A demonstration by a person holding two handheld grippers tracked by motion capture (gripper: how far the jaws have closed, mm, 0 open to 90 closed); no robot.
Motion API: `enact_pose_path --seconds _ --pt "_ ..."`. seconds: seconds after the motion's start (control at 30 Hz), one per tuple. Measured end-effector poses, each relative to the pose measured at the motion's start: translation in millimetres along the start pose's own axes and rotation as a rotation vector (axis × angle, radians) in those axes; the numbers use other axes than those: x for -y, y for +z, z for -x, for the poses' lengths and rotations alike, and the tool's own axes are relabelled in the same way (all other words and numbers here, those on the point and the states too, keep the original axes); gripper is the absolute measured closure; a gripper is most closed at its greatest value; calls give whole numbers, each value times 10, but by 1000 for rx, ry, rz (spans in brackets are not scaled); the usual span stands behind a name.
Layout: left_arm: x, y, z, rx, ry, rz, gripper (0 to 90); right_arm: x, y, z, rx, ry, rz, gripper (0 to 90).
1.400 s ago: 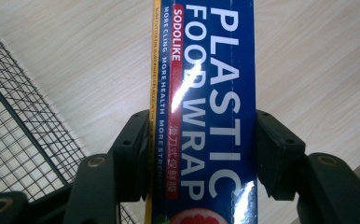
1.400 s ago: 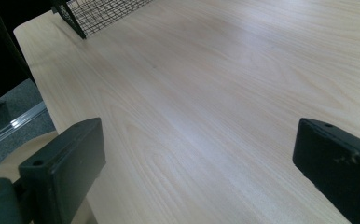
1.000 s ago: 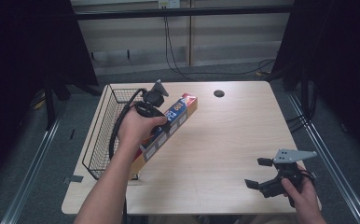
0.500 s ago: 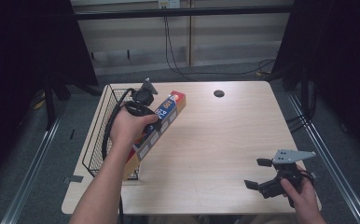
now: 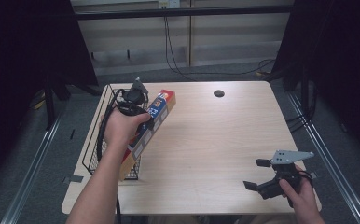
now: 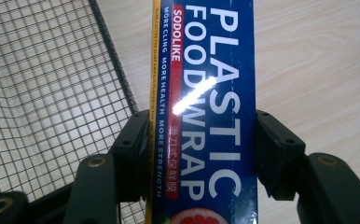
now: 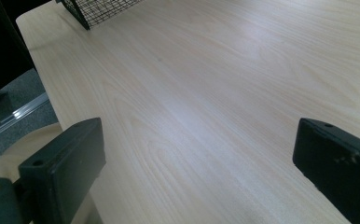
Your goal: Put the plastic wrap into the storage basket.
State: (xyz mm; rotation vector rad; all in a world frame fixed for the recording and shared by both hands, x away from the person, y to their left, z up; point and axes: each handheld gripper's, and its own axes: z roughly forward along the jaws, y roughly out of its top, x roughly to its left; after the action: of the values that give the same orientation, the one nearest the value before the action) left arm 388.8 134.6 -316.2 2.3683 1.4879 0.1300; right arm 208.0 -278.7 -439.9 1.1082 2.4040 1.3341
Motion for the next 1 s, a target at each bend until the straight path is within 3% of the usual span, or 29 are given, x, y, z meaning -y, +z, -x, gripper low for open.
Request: enact_pose_path --seconds 0.57,0.87,1.0 --pt "117 -37 -298 -48 -115 28 441 -2 19 -14 -6 -7 -10 21" --pt "164 -42 -380 -74 -180 44 440 -4 27 -24 -6 -8 -13 21" --pt "181 -40 -415 -89 -188 42 440 -4 28 -23 -6 -11 -14 21"
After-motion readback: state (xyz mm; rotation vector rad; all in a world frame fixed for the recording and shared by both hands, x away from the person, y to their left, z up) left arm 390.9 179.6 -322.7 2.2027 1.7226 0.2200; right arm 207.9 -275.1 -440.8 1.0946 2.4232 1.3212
